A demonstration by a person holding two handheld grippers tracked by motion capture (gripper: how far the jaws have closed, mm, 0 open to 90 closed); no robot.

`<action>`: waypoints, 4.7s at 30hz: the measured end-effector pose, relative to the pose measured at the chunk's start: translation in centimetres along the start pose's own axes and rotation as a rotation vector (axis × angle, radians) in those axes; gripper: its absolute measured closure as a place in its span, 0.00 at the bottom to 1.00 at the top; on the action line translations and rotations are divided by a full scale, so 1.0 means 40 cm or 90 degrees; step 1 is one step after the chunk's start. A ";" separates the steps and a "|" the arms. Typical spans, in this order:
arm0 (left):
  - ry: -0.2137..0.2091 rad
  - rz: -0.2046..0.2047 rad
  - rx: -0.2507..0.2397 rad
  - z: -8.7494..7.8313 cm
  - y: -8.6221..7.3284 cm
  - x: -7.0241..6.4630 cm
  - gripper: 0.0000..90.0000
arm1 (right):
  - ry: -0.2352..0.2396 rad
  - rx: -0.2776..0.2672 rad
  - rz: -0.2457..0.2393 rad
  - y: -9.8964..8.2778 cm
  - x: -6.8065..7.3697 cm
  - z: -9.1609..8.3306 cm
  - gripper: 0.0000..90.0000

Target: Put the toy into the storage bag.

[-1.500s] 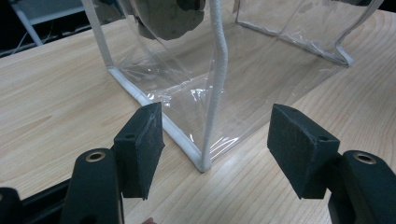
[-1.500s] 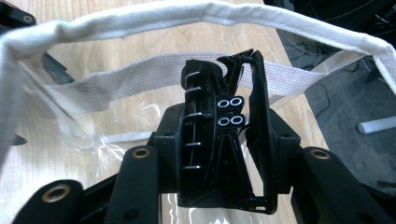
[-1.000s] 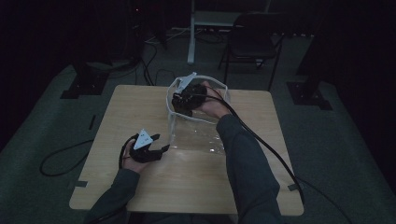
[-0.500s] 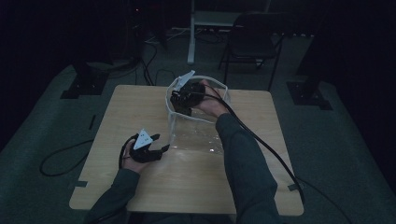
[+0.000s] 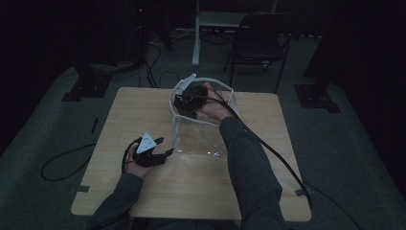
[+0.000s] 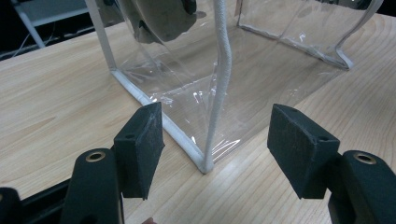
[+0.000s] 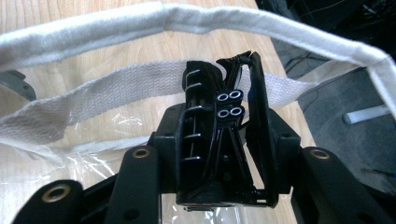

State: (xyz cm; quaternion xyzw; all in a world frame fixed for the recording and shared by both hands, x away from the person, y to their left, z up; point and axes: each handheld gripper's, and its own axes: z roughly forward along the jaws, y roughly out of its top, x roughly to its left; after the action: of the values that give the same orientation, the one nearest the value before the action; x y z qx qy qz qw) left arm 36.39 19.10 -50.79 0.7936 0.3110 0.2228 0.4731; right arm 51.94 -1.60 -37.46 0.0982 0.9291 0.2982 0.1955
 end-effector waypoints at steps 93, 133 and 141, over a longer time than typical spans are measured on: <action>0.002 0.004 0.004 0.001 -0.003 -0.007 0.40 | 0.093 -0.034 0.024 -0.060 0.062 -0.108 0.67; 0.000 -0.003 0.014 0.004 -0.018 -0.008 0.40 | -0.259 -0.288 0.294 -0.455 0.202 -0.454 0.50; -0.002 0.000 0.015 0.009 -0.018 -0.013 0.40 | -0.274 -0.264 0.347 -0.548 0.228 -0.438 0.49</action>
State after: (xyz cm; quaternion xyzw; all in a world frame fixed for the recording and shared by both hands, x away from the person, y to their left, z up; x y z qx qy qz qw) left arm 36.04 18.77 -51.62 0.7996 0.3129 0.2175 0.4641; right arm 34.88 -25.49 -40.17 0.3595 0.7270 0.4929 0.3152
